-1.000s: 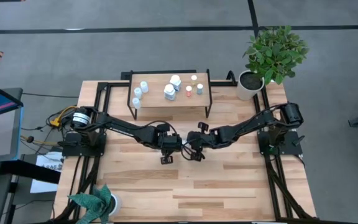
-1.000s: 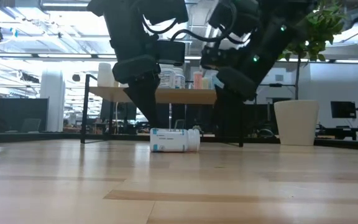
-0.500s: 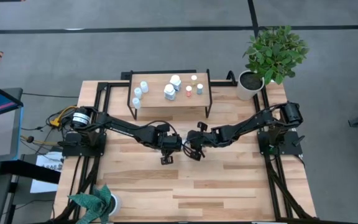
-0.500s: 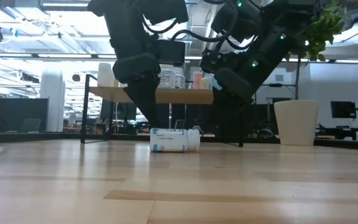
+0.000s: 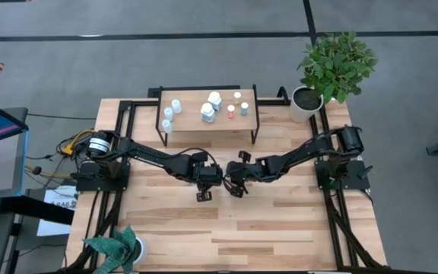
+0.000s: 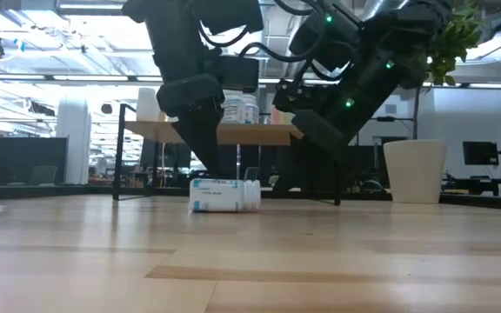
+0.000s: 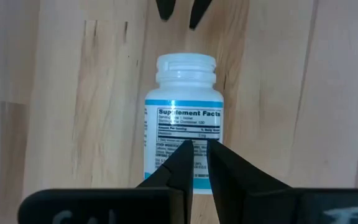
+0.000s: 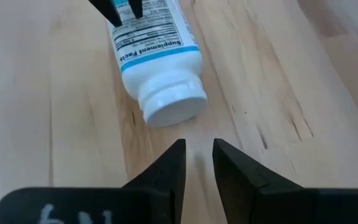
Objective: Pick and place medicine bottles onto shelf by color
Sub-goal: Put the white pill bottle on the shelf
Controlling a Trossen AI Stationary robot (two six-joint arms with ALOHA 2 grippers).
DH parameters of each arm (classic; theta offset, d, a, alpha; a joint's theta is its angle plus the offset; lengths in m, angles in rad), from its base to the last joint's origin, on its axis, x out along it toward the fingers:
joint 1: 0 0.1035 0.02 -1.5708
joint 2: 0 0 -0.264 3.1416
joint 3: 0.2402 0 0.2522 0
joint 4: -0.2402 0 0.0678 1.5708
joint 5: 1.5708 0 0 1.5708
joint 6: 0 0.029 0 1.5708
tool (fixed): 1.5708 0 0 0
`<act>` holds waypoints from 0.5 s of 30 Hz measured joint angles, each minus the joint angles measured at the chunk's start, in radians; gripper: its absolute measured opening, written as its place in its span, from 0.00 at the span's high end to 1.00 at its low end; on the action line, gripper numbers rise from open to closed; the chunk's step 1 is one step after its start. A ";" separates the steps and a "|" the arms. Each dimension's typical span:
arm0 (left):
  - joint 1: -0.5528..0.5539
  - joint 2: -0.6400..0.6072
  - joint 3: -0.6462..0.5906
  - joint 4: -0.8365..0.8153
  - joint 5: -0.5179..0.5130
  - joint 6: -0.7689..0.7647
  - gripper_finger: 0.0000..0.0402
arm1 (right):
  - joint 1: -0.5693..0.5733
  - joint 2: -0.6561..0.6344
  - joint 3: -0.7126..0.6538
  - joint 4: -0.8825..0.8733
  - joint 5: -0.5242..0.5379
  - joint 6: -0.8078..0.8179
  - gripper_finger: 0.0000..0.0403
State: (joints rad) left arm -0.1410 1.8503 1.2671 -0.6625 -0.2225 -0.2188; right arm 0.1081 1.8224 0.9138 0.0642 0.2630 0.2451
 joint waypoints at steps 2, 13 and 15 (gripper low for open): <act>0.000 0.000 0.000 0.000 0.000 0.005 0.91 | -0.002 0.005 0.000 0.009 0.000 -0.002 0.74; 0.000 -0.033 0.006 -0.143 -0.010 -0.032 0.92 | -0.006 0.012 0.001 0.034 -0.009 -0.007 0.74; 0.000 -0.033 -0.003 -0.135 0.001 -0.035 0.93 | -0.006 0.012 0.001 0.033 -0.009 -0.007 0.74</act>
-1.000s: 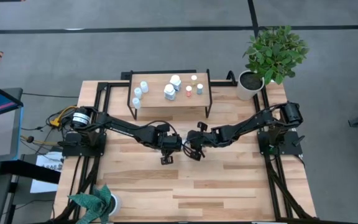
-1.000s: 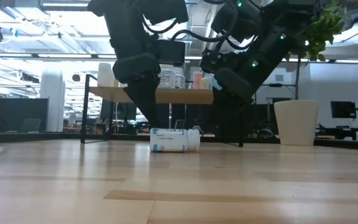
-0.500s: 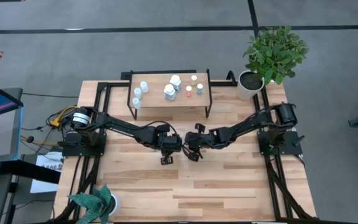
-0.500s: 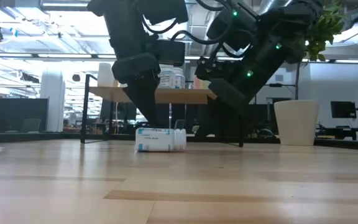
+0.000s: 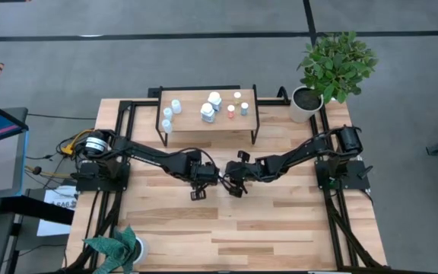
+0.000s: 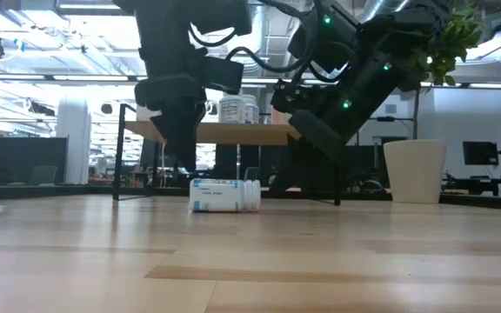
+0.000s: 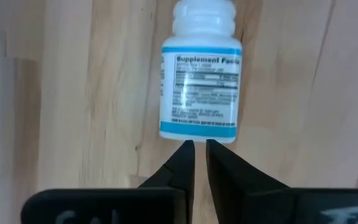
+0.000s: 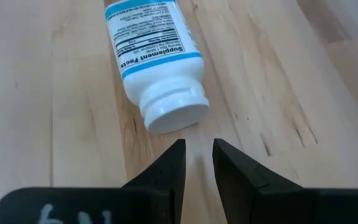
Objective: Pick and place medicine bottles onto shelf by color
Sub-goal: Put the white pill bottle on the shelf
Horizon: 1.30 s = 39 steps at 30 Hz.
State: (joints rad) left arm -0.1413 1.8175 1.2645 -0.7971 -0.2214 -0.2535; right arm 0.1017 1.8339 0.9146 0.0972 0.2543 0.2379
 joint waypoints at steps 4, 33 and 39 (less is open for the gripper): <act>0.000 0.000 -0.005 0.012 -0.001 -0.007 0.97 | 0.000 0.000 0.000 0.001 0.000 0.000 0.74; 0.000 0.034 -0.005 0.034 -0.001 -0.007 0.99 | 0.000 0.007 0.003 0.078 -0.078 -0.038 0.74; 0.000 0.034 -0.006 0.026 -0.003 -0.009 0.99 | 0.002 0.006 0.028 0.078 -0.087 -0.041 0.74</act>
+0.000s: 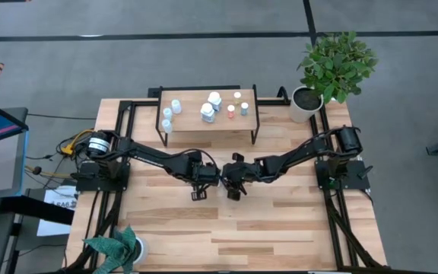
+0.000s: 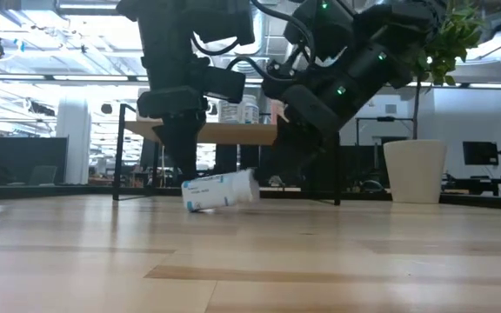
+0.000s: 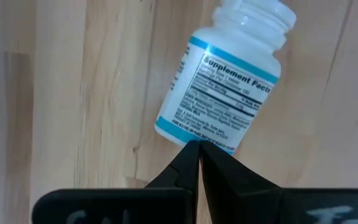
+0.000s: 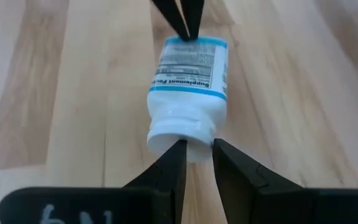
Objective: Pick and place medicine bottles onto shelf by color
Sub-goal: Put the white pill bottle on the shelf
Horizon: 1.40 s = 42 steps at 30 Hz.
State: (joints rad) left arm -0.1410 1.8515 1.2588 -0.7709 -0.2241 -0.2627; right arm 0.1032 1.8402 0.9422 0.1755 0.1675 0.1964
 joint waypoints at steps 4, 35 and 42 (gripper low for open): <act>0.000 0.000 -0.001 -0.018 -0.001 -0.011 1.00 | 0.000 -0.005 0.025 0.006 0.003 -0.015 0.74; -0.002 -0.001 -0.001 -0.020 0.040 -0.047 1.00 | -0.011 -0.012 0.128 -0.083 0.013 -0.127 0.74; -0.002 -0.001 -0.002 0.008 0.037 -0.050 1.00 | -0.010 -0.025 0.128 -0.095 0.010 -0.134 0.74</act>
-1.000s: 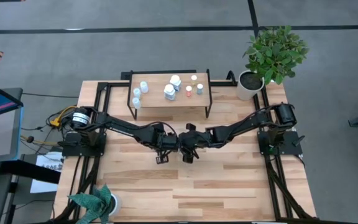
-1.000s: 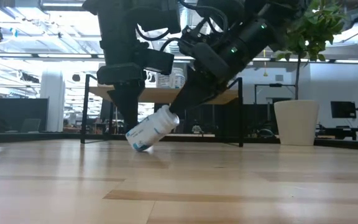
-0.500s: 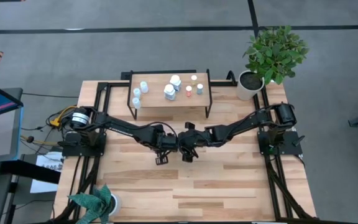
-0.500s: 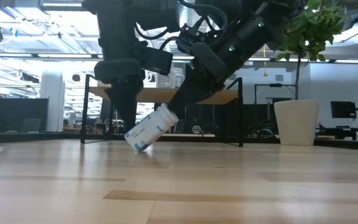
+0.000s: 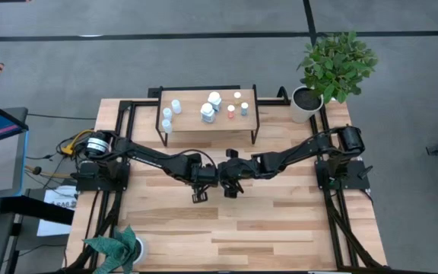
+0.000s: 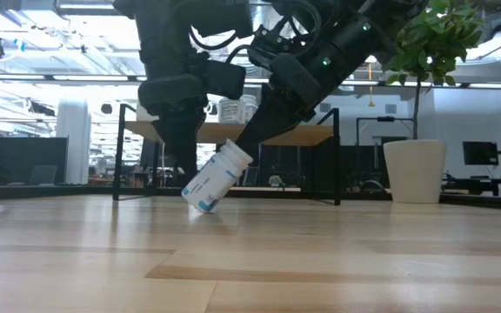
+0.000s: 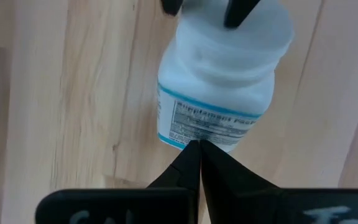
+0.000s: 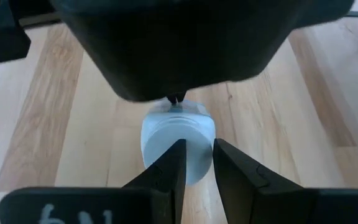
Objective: Pick and place medicine bottles onto shelf by color
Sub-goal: Put the white pill bottle on the shelf, then adjust the white pill bottle
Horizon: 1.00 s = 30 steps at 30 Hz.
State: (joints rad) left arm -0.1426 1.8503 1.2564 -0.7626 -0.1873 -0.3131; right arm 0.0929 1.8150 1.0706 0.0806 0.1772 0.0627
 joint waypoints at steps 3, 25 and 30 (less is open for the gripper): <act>0.000 0.000 0.000 0.018 0.001 -0.003 1.00 | 0.000 -0.014 0.000 -0.006 0.000 -0.012 0.74; -0.009 0.002 0.005 0.023 -0.007 -0.006 1.00 | 0.014 -0.118 -0.071 -0.380 0.099 0.159 0.74; -0.009 0.001 0.004 0.022 -0.006 0.021 1.00 | 0.067 -0.117 -0.224 -0.223 0.100 0.226 0.74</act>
State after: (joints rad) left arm -0.1516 1.8509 1.2606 -0.7401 -0.1929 -0.2923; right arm 0.1602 1.6982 0.8467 -0.1420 0.2775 0.2888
